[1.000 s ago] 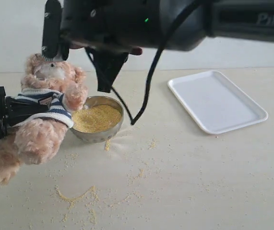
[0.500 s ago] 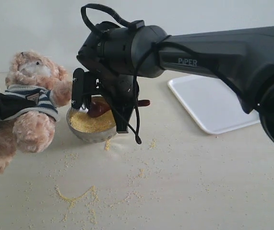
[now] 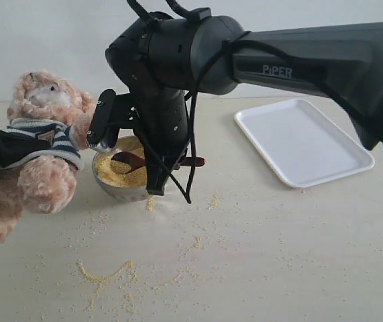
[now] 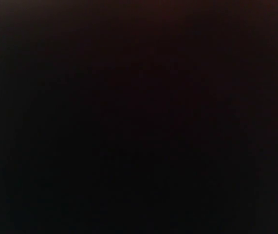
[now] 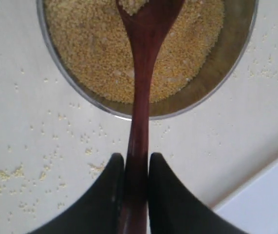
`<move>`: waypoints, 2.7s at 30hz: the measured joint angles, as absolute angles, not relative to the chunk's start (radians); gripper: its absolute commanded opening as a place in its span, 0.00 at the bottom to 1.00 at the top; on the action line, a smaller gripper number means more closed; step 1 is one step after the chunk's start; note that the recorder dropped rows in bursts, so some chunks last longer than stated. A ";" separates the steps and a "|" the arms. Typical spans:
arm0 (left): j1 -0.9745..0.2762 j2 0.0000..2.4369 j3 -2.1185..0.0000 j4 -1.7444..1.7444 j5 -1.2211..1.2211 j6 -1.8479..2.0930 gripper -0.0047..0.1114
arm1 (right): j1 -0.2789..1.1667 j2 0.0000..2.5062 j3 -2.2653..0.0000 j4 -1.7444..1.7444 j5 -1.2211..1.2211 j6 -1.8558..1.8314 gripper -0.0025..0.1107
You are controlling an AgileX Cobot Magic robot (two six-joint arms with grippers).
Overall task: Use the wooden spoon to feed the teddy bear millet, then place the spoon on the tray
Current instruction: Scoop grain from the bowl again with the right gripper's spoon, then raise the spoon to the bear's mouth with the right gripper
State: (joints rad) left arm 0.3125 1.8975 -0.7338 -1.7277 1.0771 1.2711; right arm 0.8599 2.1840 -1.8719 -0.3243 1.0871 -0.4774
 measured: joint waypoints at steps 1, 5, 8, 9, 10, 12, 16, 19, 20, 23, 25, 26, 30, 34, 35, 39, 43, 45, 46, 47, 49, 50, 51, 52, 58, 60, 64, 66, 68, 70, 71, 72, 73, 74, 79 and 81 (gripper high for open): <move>0.312 1.898 -0.734 -1.728 1.077 1.271 0.08 | 0.860 2.184 -1.872 -0.350 1.092 -0.473 0.02; 0.312 1.898 -0.734 -1.728 1.077 1.275 0.08 | 0.860 2.184 -1.872 -0.413 1.100 -0.472 0.02; 0.312 1.898 -0.734 -1.728 1.077 1.277 0.08 | 0.860 2.184 -1.872 -0.447 1.087 -0.492 0.02; 0.312 1.898 -0.734 -1.728 1.077 1.277 0.08 | 0.860 2.184 -1.872 -0.454 1.089 -0.515 0.02; 0.312 1.898 -0.734 -1.728 1.077 1.279 0.08 | 0.860 2.184 -1.872 -0.466 1.091 -0.519 0.02; 0.312 1.898 -0.734 -1.728 1.077 1.283 0.08 | 0.866 2.184 -1.872 -0.522 1.112 -0.509 0.02; 0.312 1.898 -0.734 -1.728 1.077 1.283 0.08 | 0.868 2.184 -1.872 -0.531 1.131 -0.463 0.02; 0.312 1.898 -0.734 -1.728 1.082 1.283 0.08 | 0.850 2.165 -1.872 -0.457 1.137 -0.481 0.02; 0.312 1.898 -0.734 -1.728 1.084 1.287 0.08 | 0.831 2.145 -1.872 -0.399 1.137 -0.500 0.02; 0.312 1.898 -0.734 -1.728 1.095 1.293 0.08 | 0.746 2.099 -1.872 -0.194 1.204 -0.576 0.02; 0.312 1.898 -0.734 -1.726 1.131 1.293 0.08 | 0.693 2.074 -1.872 -0.087 1.216 -0.596 0.02; 0.312 1.898 -0.735 -1.691 1.141 1.293 0.08 | 0.671 2.062 -1.872 -0.025 1.217 -0.601 0.02; 0.312 1.898 -0.695 -1.614 1.151 1.257 0.08 | 0.655 2.024 -1.872 0.093 1.217 -0.584 0.02; 0.312 1.898 -0.631 -1.629 1.152 1.250 0.08 | 0.655 1.954 -1.872 0.158 1.220 -0.560 0.02; 0.310 1.898 -0.626 -1.639 1.152 1.250 0.08 | 0.655 1.954 -1.872 0.177 1.220 -0.553 0.02; 0.222 1.898 -0.625 -1.650 1.152 1.250 0.08 | 0.694 1.959 -1.895 0.243 1.212 -0.540 0.02; 0.212 1.898 -0.625 -1.650 1.170 1.250 0.08 | 0.756 2.034 -2.033 0.201 1.208 -0.486 0.02; 0.212 1.898 -0.625 -1.650 1.175 1.250 0.08 | 0.767 2.044 -2.040 0.137 1.196 -0.520 0.02; 0.212 1.898 -0.625 -1.650 1.180 1.250 0.08 | 0.786 2.045 -2.040 0.053 1.194 -0.524 0.02; 0.212 1.898 -0.625 -1.658 1.182 1.250 0.08 | 0.800 2.046 -2.040 0.000 1.194 -0.527 0.02; 0.212 1.898 -0.625 -1.672 1.182 1.250 0.08 | 0.851 2.052 -2.040 -0.119 1.190 -0.536 0.02; 0.212 1.898 -0.625 -1.672 1.182 1.250 0.08 | 0.884 2.052 -2.040 -0.202 1.179 -0.530 0.02; 0.212 1.898 -0.625 -1.674 1.182 1.250 0.08 | 0.925 2.052 -2.040 -0.303 1.165 -0.511 0.02; 0.212 1.898 -0.625 -1.674 1.182 1.250 0.08 | 0.954 2.052 -2.040 -0.363 1.158 -0.498 0.02; 0.212 1.898 -0.625 -1.699 1.182 1.248 0.08 | 1.010 2.052 -1.912 -0.638 1.129 -0.406 0.02; 0.212 1.898 -0.625 -1.703 1.182 1.248 0.08 | 1.049 2.052 -1.912 -0.713 1.097 -0.367 0.02; 0.212 1.898 -0.625 -1.703 1.182 1.248 0.08 | 1.082 2.052 -1.912 -0.875 1.116 -0.301 0.02; 0.212 1.898 -0.625 -1.703 1.182 1.248 0.08 | 1.099 2.052 -1.909 -0.912 1.126 -0.298 0.02; 0.212 1.898 -0.625 -1.709 1.182 1.248 0.08 | 1.114 2.052 -1.908 -0.962 1.138 -0.267 0.02; 0.212 1.898 -0.625 -1.718 1.182 1.248 0.08 | 1.116 2.052 -1.904 -0.945 1.197 -0.231 0.02; 0.212 1.898 -0.625 -1.718 1.182 1.248 0.08 | 1.116 2.052 -1.904 -0.935 1.210 -0.220 0.02; 0.212 1.898 -0.625 -1.719 1.182 1.248 0.08 | 1.116 2.052 -1.904 -0.931 1.211 -0.211 0.02; 0.212 1.898 -0.625 -1.722 1.182 1.248 0.08 | 1.116 2.052 -1.903 -0.929 1.211 -0.190 0.02; 0.212 1.898 -0.625 -1.726 1.182 1.248 0.08 | 1.112 2.043 -1.903 -0.904 1.209 -0.162 0.02; 0.212 1.898 -0.625 -1.726 1.182 1.248 0.08 | 0.904 1.868 -1.903 -0.464 1.201 -0.139 0.02; 0.212 1.898 -0.625 -1.726 1.182 1.248 0.08 | 0.799 1.830 -1.903 -0.331 1.218 -0.175 0.02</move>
State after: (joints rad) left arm 0.2125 1.8975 -0.6251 -1.7259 1.1822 1.2481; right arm 0.7987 1.8303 -1.9031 -0.3309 1.2179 -0.1752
